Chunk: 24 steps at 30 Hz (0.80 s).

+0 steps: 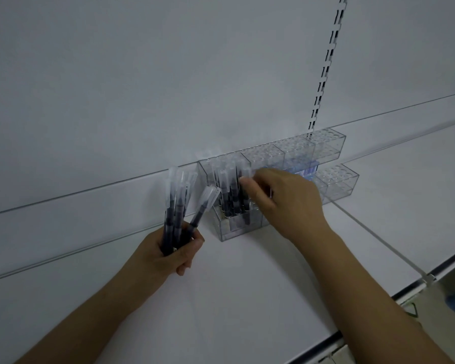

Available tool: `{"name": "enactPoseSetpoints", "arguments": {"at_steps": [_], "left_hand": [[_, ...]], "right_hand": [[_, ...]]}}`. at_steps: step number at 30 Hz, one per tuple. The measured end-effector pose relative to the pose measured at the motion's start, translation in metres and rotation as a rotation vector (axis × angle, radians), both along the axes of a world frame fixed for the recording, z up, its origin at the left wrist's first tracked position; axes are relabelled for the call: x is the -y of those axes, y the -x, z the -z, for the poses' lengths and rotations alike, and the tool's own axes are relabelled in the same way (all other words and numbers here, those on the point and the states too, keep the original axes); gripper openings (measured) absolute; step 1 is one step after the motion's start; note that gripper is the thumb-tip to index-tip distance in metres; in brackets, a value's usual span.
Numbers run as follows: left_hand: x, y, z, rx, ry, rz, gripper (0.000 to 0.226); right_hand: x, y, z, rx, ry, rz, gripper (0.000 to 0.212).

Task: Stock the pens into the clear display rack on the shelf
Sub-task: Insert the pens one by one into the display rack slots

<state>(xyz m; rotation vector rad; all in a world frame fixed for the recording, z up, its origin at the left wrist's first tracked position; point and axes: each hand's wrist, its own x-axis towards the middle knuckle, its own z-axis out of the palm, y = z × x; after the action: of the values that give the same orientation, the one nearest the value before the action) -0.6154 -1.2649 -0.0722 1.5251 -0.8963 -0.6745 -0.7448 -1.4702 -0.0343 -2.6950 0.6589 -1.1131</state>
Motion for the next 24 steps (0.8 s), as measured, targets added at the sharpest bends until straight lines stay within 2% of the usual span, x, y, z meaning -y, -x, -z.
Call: {"name": "enactPoseSetpoints", "arguments": {"at_steps": [3, 5, 8, 12, 14, 17, 19, 22, 24], "left_hand": [[-0.001, 0.001, 0.0, -0.007, 0.004, 0.0, 0.042], [0.0, 0.0, 0.001, 0.02, -0.011, -0.014, 0.038], [0.0, 0.0, 0.002, 0.056, -0.005, -0.008, 0.033], [0.0, 0.006, -0.002, 0.129, -0.005, 0.005, 0.042], [0.0, 0.01, -0.004, 0.137, 0.009, 0.024, 0.046], [0.002, 0.013, -0.008, 0.098, 0.025, 0.008, 0.029], [0.002, 0.015, -0.009, 0.063, 0.031, 0.008, 0.028], [0.002, 0.019, -0.008, 0.086, 0.002, 0.028, 0.021], [0.003, 0.024, -0.009, 0.087, -0.02, 0.038, 0.023]], "right_hand": [[-0.005, 0.006, -0.006, 0.219, -0.03, 0.005, 0.052], [-0.011, 0.007, -0.006, 0.357, 0.004, -0.105, 0.054], [-0.026, 0.001, 0.0, 0.248, 0.015, -0.33, 0.057], [-0.044, -0.009, 0.006, 0.101, -0.068, -0.435, 0.043], [-0.047, -0.01, 0.006, 0.098, -0.199, -0.49, 0.035], [-0.046, -0.006, -0.001, 0.205, -0.47, -0.545, 0.025], [-0.045, -0.002, -0.002, 0.205, -0.561, -0.551, 0.026], [-0.053, -0.001, 0.007, 0.03, -0.49, -0.531, 0.033], [-0.058, -0.002, 0.01, 0.031, -0.46, -0.523, 0.038]]}}
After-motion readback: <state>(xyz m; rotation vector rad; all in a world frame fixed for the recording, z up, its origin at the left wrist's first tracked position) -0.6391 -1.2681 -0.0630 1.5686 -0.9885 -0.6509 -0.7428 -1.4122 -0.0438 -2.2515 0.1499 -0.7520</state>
